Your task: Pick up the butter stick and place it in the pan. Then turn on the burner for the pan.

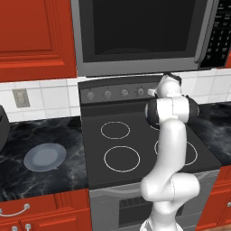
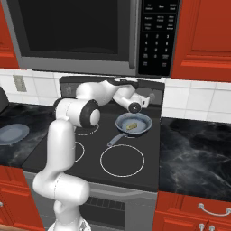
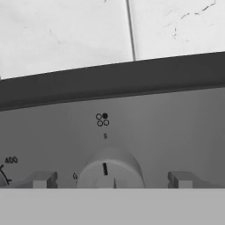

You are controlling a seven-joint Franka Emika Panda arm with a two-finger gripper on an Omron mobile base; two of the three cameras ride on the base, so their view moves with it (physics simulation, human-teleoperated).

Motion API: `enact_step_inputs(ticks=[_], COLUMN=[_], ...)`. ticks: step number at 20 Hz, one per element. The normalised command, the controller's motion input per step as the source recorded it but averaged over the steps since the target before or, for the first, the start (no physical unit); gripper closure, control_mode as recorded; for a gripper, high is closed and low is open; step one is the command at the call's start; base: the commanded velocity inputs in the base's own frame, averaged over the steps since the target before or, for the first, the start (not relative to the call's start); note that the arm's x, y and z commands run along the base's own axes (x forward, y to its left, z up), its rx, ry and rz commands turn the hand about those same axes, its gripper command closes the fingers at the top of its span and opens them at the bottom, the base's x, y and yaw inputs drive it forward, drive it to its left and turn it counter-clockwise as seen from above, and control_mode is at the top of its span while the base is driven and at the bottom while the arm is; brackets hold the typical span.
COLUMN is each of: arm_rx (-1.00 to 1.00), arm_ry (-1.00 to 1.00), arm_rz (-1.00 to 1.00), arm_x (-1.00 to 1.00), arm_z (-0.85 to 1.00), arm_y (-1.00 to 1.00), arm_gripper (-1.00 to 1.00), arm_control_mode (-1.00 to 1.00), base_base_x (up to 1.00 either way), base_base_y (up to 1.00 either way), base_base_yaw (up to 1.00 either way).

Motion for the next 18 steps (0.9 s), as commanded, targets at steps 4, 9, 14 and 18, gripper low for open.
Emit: enact_step_inputs(ticks=[4, 9, 14, 18], arm_rx=[0.0, 0.0, 0.0, 0.0], arm_ry=[0.0, 0.0, 0.0, 0.0], arm_rz=[0.0, 0.0, 0.0, 0.0], arm_x=[0.12, 0.01, 0.01, 0.0], arm_z=[0.0, 0.0, 0.0, 0.0], arm_y=[0.01, 0.01, 0.0, 0.0], arm_gripper=[-1.0, -1.0, -1.0, -1.0], arm_control_mode=[-1.0, -1.0, -1.0, -1.0], base_base_x=[0.0, 0.0, 0.0, 0.0], base_base_y=[0.0, 0.0, 0.0, 0.0], base_base_yaw=[0.0, 0.0, 0.0, 0.0])
